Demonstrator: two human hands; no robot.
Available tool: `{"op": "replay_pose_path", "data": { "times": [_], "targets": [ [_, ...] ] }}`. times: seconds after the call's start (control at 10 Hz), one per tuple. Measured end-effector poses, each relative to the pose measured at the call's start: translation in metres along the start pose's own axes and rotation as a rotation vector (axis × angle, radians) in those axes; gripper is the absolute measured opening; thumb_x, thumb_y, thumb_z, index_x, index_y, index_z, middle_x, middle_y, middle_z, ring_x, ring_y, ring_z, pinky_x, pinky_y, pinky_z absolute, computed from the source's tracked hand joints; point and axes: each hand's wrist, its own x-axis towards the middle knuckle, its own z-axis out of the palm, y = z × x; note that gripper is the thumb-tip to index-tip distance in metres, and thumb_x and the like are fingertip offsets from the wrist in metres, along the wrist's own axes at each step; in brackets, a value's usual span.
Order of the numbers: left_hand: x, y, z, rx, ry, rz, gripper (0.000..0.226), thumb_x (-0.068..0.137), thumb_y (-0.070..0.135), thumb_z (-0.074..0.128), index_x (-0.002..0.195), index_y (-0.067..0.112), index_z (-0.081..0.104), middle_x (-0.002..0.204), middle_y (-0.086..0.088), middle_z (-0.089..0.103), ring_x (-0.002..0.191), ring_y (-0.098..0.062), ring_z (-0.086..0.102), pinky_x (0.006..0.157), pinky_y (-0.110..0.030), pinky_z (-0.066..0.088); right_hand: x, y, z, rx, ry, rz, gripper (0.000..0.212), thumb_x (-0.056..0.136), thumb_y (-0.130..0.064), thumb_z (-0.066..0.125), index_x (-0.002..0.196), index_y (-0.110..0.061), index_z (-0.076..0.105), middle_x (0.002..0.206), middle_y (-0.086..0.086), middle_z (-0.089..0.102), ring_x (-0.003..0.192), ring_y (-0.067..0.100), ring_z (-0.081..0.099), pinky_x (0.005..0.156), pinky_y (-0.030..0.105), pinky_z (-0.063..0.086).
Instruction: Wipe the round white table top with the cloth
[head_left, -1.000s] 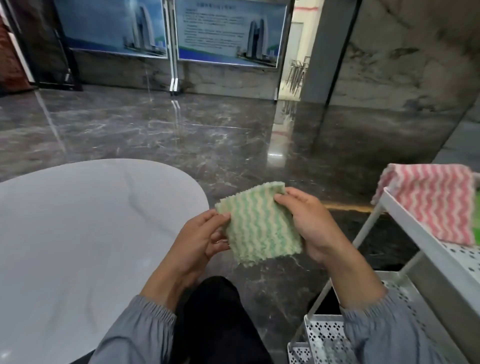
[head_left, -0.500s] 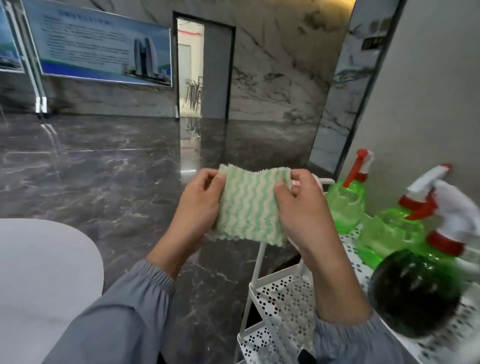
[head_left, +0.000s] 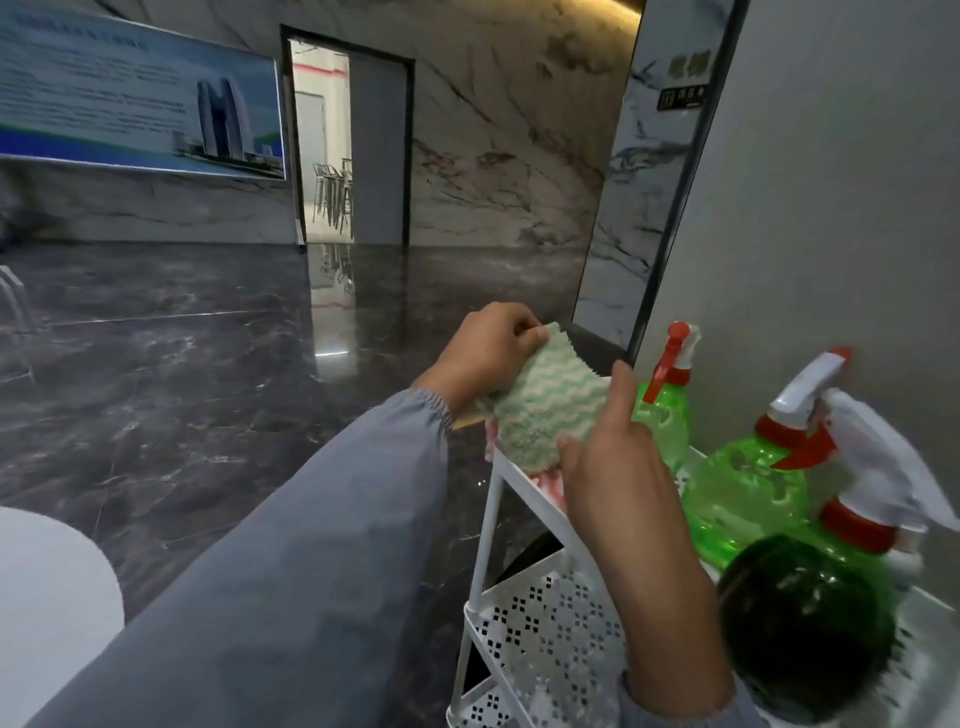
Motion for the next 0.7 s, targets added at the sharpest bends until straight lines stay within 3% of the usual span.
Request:
{"op": "replay_pose_path", "data": {
  "times": [0.1,0.2,0.3,0.4,0.6,0.7],
  "targets": [
    [0.007,-0.006,0.003,0.033,-0.060,-0.015,0.023,0.103,0.037,0.064,0.104,0.019,0.077,0.096,0.003,0.074,0.086,-0.012,0.065,0.063,-0.023,0.043,0.001,0.007,0.002,-0.059,-0.005,-0.031,0.057,0.104,-0.019,0.054,0.149,-0.023,0.020,0.114,0.013,0.054,0.085,0.027,0.052,0.068,0.037,0.037],
    [0.004,-0.017,0.007,-0.045,-0.120,-0.098,0.031,0.102,0.043,0.064,0.095,0.016,0.077,0.091,-0.002,0.075,0.077,-0.010,0.063,0.064,-0.027,0.044,0.005,0.004,0.004,-0.038,-0.009,-0.069,0.042,0.105,-0.021,0.052,0.144,-0.021,0.035,0.124,0.011,0.054,0.099,0.029,0.058,0.071,0.037,0.037],
    [-0.007,-0.028,0.005,-0.251,-0.071,-0.211,0.039,0.103,0.046,0.061,0.093,0.013,0.079,0.088,-0.011,0.076,0.072,-0.014,0.061,0.067,-0.028,0.047,0.005,0.000,0.008,0.012,-0.009,-0.095,0.028,0.106,-0.027,0.049,0.133,-0.021,0.046,0.123,0.006,0.057,0.106,0.027,0.057,0.076,0.038,0.041],
    [-0.026,-0.036,-0.006,-0.351,-0.042,-0.283,0.038,0.105,0.043,0.059,0.097,0.013,0.080,0.081,-0.006,0.071,0.064,-0.013,0.057,0.055,-0.024,0.045,0.001,-0.005,0.015,0.066,0.023,-0.141,0.017,0.104,-0.029,0.049,0.119,-0.022,0.052,0.117,0.003,0.060,0.106,0.029,0.057,0.084,0.044,0.049],
    [-0.094,-0.058,-0.042,-0.359,0.017,-0.342,0.033,0.107,0.036,0.057,0.105,0.008,0.075,0.081,0.000,0.072,0.065,-0.014,0.062,0.059,-0.030,0.046,-0.024,-0.029,0.032,0.305,0.017,-0.345,0.007,0.102,-0.030,0.054,0.105,-0.024,0.058,0.100,-0.007,0.057,0.089,0.015,0.053,0.072,0.036,0.038],
    [-0.142,-0.075,-0.059,-0.328,0.079,-0.397,0.031,0.106,0.035,0.058,0.094,0.013,0.076,0.071,0.005,0.069,0.063,-0.011,0.062,0.058,-0.028,0.047,-0.034,-0.046,0.058,0.411,-0.144,-0.423,0.008,0.101,-0.032,0.056,0.097,-0.027,0.059,0.094,-0.010,0.060,0.086,0.013,0.055,0.071,0.037,0.044]
  ]
}}
